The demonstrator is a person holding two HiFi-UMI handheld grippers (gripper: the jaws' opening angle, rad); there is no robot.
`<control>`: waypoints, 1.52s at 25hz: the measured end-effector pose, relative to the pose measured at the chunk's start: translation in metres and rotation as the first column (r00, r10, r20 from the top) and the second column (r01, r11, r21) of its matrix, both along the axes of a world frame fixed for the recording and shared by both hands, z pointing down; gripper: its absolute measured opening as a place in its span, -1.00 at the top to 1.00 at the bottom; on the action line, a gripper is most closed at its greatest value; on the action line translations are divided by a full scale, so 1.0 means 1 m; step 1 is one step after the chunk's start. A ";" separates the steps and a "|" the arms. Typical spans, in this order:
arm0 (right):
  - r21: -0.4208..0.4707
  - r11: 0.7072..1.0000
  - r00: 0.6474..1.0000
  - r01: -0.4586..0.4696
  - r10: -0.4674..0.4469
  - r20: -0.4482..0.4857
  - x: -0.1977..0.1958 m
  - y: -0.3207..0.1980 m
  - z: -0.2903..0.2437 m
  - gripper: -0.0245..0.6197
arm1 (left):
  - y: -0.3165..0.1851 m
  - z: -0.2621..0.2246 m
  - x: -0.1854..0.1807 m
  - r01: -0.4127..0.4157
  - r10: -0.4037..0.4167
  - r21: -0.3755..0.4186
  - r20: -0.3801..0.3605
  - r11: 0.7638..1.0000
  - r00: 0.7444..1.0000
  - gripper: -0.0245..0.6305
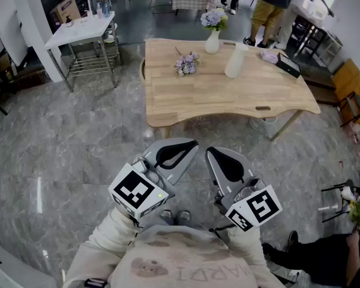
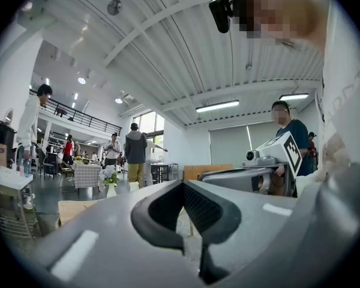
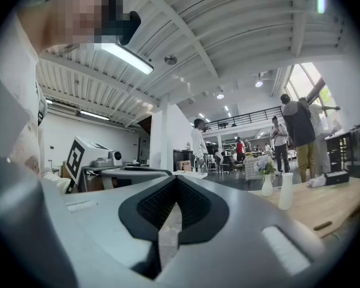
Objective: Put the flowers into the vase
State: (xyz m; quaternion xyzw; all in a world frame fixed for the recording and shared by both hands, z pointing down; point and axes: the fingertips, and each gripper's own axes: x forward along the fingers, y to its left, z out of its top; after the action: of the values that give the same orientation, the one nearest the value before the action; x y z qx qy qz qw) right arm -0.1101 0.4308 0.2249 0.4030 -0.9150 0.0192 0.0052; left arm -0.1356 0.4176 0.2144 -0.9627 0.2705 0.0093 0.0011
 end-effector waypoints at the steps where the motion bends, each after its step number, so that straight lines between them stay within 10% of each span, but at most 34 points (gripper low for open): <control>1: -0.001 1.000 1.000 -0.001 0.001 0.001 0.001 0.000 0.002 0.84 | 0.000 0.003 0.001 0.000 0.000 -0.001 0.003 1.000 1.000 0.93; 38: 0.012 0.997 0.995 -0.083 0.082 0.059 0.011 -0.071 0.018 0.82 | -0.075 0.025 -0.003 -0.031 0.031 -0.003 -0.019 1.000 0.999 0.93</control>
State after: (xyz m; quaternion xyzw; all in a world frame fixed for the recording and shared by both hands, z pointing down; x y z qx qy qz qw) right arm -0.0987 0.3601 0.2425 0.4396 -0.8975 0.0245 -0.0251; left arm -0.1381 0.3426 0.2394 -0.9666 0.2556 0.0179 -0.0030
